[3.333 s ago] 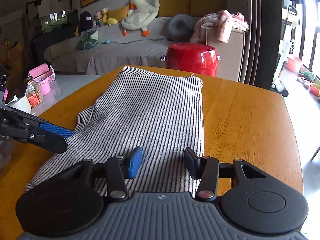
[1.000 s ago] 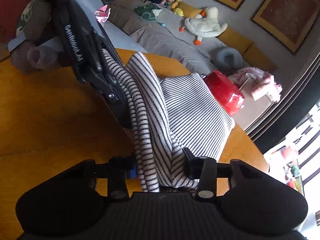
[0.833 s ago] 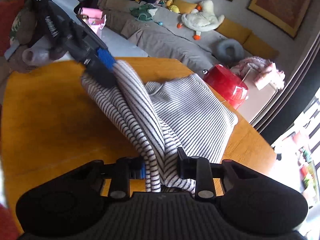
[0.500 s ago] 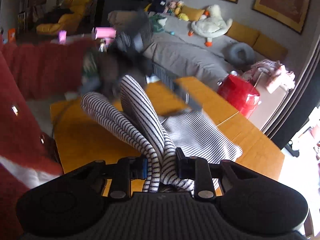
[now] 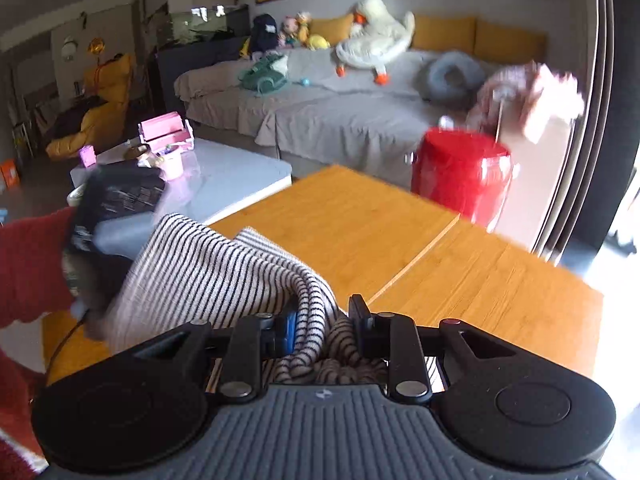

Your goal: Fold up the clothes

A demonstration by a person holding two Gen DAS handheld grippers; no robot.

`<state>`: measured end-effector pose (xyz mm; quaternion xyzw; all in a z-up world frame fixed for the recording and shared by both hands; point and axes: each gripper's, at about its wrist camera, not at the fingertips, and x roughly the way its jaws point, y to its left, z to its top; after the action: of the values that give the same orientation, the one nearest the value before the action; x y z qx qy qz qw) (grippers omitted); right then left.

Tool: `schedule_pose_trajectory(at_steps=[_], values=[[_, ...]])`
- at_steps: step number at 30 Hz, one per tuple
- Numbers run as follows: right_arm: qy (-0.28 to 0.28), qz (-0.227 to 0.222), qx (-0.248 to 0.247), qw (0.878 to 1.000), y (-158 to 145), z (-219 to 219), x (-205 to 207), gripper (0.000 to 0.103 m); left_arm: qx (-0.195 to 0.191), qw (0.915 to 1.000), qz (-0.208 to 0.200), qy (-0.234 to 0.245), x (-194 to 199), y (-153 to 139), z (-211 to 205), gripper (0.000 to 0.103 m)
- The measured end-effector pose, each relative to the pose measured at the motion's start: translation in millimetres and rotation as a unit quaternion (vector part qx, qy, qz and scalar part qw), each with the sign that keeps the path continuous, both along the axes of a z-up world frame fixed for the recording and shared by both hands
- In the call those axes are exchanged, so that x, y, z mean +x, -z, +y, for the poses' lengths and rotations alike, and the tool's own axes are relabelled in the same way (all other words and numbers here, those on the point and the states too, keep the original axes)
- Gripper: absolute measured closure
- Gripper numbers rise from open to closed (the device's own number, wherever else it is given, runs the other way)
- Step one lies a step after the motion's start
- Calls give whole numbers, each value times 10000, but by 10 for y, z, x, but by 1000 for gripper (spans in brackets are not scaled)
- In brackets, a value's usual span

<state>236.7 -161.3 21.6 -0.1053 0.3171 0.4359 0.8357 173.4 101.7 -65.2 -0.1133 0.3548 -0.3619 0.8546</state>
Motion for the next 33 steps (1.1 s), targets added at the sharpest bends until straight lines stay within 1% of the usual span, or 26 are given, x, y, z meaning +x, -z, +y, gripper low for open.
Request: schedule_pose_trajectory(at_steps=[1,2,3,4,5,6,7,8,10,12,14,16,18,19,21,22,23,24,25,26,27,29,30,33], values=[[70,165,21,9998,119,13,117,78,-30,10000,34,-66,3,-3,28,46],[135,324,48,9994,243,22,227,78,-53,9998,72,-153,0,-9,62,50],[160,456,151,9987,332,9,294,76,-77,9996,110,-240,-2,-16,97,54],[205,569,293,9977,397,-19,351,75,-100,9993,149,-327,-5,-23,131,54],[274,647,405,9967,443,-54,385,73,-22,9986,122,-509,-32,-55,186,48],[344,725,516,9954,490,-89,419,72,78,9975,8,-708,-93,-115,261,40],[413,802,626,9939,537,-123,454,71,163,9958,-134,-893,-164,-184,343,37],[483,886,750,9921,584,-163,486,70,130,9938,-259,-1070,-228,-259,442,32],[621,1082,1061,9865,685,-267,539,66,-174,9890,-458,-1397,-349,-433,645,30],[759,1282,1370,9793,787,-368,592,62,-433,9835,-695,-1614,-440,-647,726,30],[868,1465,1628,9719,884,-436,649,61,-537,9810,-1024,-1556,-506,-852,616,28],[906,1488,1714,9697,921,-434,672,60,-509,9835,-1241,-1214,-516,-957,347,23],[922,1452,1701,9703,913,-414,673,60,-424,9868,-1357,-770,-501,-985,41,23],[931,1434,1689,9707,904,-405,669,60,-349,9891,-1339,-497,-481,-942,-123,23],[966,1390,1657,9715,867,-398,650,58,-25,9927,-1197,-150,-402,-745,-407,24],[1004,1344,1620,9724,840,-404,626,58,158,9937,-1106,-121,-354,-650,-502,25],[1076,1255,1550,9740,798,-423,586,55,348,9942,-1000,-196,-281,-533,-555,29],[1148,1167,1480,9753,757,-442,545,51,448,9945,-905,-262,-224,-446,-577,33],[1220,1078,1409,9765,715,-462,505,46,430,9953,-810,-324,-164,-376,-560,34],[1304,952,1323,9780,671,-482,459,31,347,9959,-747,-386,-123,-328,-522,34],[1413,735,1196,9800,619,-506,398,13,270,9961,-725,-425,-105,-308,-490,34],[1517,301,1046,9824,517,-551,274,0,215,9962,-726,-440,-90,-290,-458,34],[1535,112,1036,9826,465,-571,220,0,224,9961,-734,-433,-84,-282,-453,33],[1580,-246,1283,9788,297,-624,115,0,239,9962,-734,-408,-82,-257,-444,31]])
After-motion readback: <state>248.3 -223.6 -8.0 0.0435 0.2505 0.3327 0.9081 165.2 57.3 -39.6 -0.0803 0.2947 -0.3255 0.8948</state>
